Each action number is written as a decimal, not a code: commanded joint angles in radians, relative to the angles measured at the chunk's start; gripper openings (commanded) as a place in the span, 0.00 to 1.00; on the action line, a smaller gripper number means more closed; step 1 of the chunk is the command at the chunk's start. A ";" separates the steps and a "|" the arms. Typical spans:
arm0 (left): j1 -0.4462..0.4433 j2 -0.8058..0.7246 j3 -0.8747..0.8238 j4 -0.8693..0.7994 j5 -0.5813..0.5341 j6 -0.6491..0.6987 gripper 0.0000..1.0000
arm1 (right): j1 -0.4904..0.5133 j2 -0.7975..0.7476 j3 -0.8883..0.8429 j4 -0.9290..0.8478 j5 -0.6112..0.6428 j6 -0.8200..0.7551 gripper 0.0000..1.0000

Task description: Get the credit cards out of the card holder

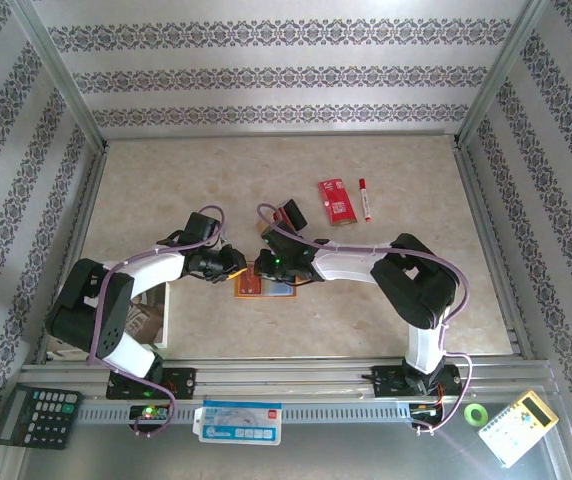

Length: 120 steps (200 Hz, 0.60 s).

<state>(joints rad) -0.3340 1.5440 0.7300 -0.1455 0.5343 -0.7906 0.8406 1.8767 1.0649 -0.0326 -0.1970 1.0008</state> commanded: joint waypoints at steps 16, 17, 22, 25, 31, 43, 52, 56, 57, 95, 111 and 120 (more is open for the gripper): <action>-0.013 0.023 -0.023 0.008 -0.043 0.014 0.22 | 0.000 0.014 0.007 0.000 -0.009 0.022 0.18; -0.012 0.022 -0.024 0.008 -0.044 0.014 0.22 | 0.000 0.015 0.006 0.001 -0.009 0.021 0.18; -0.012 0.025 -0.025 0.008 -0.045 0.014 0.22 | 0.000 0.014 0.005 0.002 -0.008 0.024 0.18; -0.011 0.026 -0.024 0.008 -0.046 0.014 0.22 | 0.000 0.013 0.003 0.002 -0.008 0.024 0.18; -0.013 0.030 -0.025 0.008 -0.044 0.014 0.22 | -0.001 0.013 0.003 0.002 -0.008 0.025 0.18; -0.014 0.038 -0.026 0.010 -0.043 0.016 0.21 | -0.001 0.012 0.000 0.003 -0.007 0.025 0.18; -0.018 0.044 -0.027 0.005 -0.046 0.020 0.21 | -0.003 0.012 -0.002 0.002 -0.005 0.025 0.18; -0.017 0.047 -0.026 0.003 -0.049 0.022 0.21 | -0.003 0.012 -0.003 0.002 -0.004 0.026 0.18; -0.017 0.048 -0.027 0.004 -0.050 0.022 0.21 | -0.004 0.012 -0.004 0.003 -0.005 0.026 0.18; -0.020 0.063 -0.037 -0.003 -0.059 0.027 0.18 | -0.010 0.008 -0.024 0.009 -0.003 0.046 0.18; -0.020 0.061 -0.041 -0.012 -0.074 0.034 0.17 | -0.014 0.008 -0.031 0.018 -0.008 0.052 0.18; -0.020 0.061 -0.041 -0.021 -0.080 0.038 0.16 | -0.015 0.010 -0.033 0.023 -0.013 0.052 0.18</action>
<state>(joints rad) -0.3397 1.5906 0.7128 -0.1417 0.4969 -0.7849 0.8394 1.8771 1.0508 -0.0273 -0.2005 1.0302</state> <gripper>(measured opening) 0.166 0.184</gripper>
